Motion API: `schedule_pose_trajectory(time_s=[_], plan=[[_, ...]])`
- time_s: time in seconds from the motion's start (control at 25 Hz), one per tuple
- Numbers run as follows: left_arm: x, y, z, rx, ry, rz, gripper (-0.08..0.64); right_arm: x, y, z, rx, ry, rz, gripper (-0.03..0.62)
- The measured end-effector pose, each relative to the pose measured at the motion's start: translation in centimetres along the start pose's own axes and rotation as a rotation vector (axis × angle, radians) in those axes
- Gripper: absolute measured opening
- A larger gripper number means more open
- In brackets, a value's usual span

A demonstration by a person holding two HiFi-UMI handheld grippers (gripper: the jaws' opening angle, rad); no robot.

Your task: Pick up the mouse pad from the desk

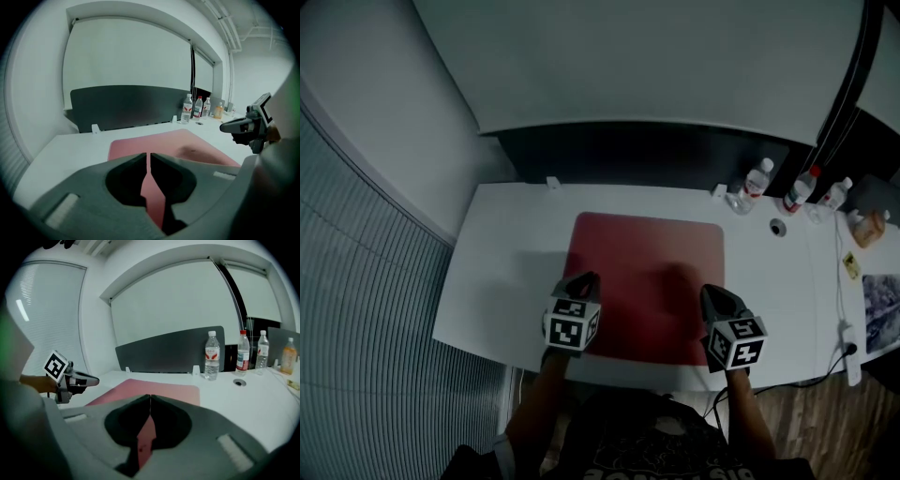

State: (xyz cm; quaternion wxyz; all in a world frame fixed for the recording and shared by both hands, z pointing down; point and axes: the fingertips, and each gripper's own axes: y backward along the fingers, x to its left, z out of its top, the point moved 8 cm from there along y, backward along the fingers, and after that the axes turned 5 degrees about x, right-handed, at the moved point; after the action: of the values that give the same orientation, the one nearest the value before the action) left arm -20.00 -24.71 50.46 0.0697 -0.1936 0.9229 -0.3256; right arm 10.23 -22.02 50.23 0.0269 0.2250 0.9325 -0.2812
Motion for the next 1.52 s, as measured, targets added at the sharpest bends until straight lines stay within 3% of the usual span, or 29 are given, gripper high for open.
schedule_pose_trajectory(time_s=[0.24,0.44,1.0,1.52], plan=[[3.4,-1.1,-1.7,0.043,0.033,0.034,0.029,-1.5,-0.8,-1.8,0.05,-0.096,-0.029,0.015],[5.3,-2.2,-3.2,0.104,0.063,0.032,0.115,-2.6,-1.2,-2.5,0.065,-0.104,-0.059,0.035],[8.2,-5.9,-5.7,0.199,0.127,-0.009,0.256,-5.1,-3.3,-4.4,0.159,-0.108,-0.128,0.149],[8.2,-8.2,-5.9,0.266,0.099,-0.05,0.382,-6.9,-5.9,-6.1,0.271,-0.113,-0.16,0.282]])
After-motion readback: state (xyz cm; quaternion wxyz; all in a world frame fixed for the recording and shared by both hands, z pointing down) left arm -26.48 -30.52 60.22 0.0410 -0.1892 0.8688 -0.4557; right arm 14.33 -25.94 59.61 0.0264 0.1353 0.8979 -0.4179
